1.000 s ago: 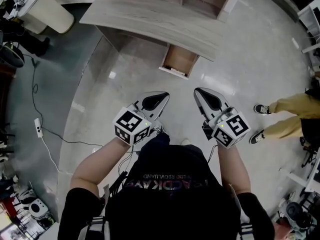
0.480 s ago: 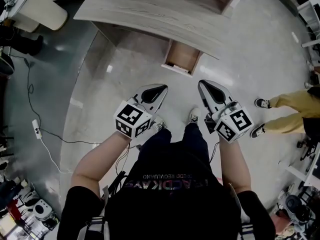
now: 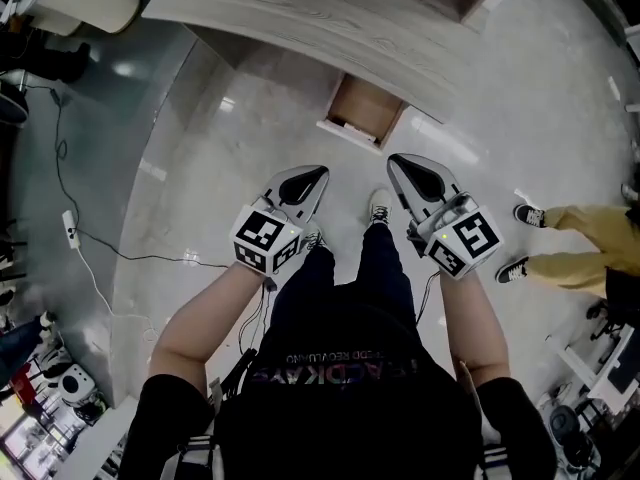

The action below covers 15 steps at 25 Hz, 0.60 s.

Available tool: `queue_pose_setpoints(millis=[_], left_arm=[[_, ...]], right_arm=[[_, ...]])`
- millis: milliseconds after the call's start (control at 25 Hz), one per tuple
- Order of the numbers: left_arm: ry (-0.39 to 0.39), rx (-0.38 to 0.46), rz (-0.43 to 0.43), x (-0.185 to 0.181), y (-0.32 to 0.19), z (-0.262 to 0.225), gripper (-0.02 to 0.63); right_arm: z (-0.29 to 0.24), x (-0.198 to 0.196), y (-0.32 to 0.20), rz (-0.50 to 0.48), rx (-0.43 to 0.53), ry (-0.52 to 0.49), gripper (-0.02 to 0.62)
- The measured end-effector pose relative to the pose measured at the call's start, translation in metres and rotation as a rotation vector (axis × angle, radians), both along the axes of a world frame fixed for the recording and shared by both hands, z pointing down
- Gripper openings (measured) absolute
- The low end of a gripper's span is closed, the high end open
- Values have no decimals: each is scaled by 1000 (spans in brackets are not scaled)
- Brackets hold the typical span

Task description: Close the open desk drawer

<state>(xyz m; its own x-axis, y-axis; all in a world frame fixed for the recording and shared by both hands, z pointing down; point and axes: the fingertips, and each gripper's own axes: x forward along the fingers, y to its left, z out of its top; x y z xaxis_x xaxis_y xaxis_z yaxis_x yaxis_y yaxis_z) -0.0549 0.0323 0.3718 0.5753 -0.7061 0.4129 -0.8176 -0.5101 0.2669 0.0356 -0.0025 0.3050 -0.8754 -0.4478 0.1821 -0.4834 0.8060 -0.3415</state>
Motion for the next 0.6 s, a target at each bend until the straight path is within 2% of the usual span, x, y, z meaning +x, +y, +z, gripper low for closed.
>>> queue_pose_setpoints(millis=[240,480,600], left_arm=[[-40,-16,-73,3,-13,47,11],[-117,-44,-94,4,-21,105,12],[-126,-69,-116,3,-30,132,12]], right_arm=[[32,6,-24,-48,-18,-9,18],[69,4,-44,-72,-46,-19,18],[89,-1,-51,-88,-69,-15,18]])
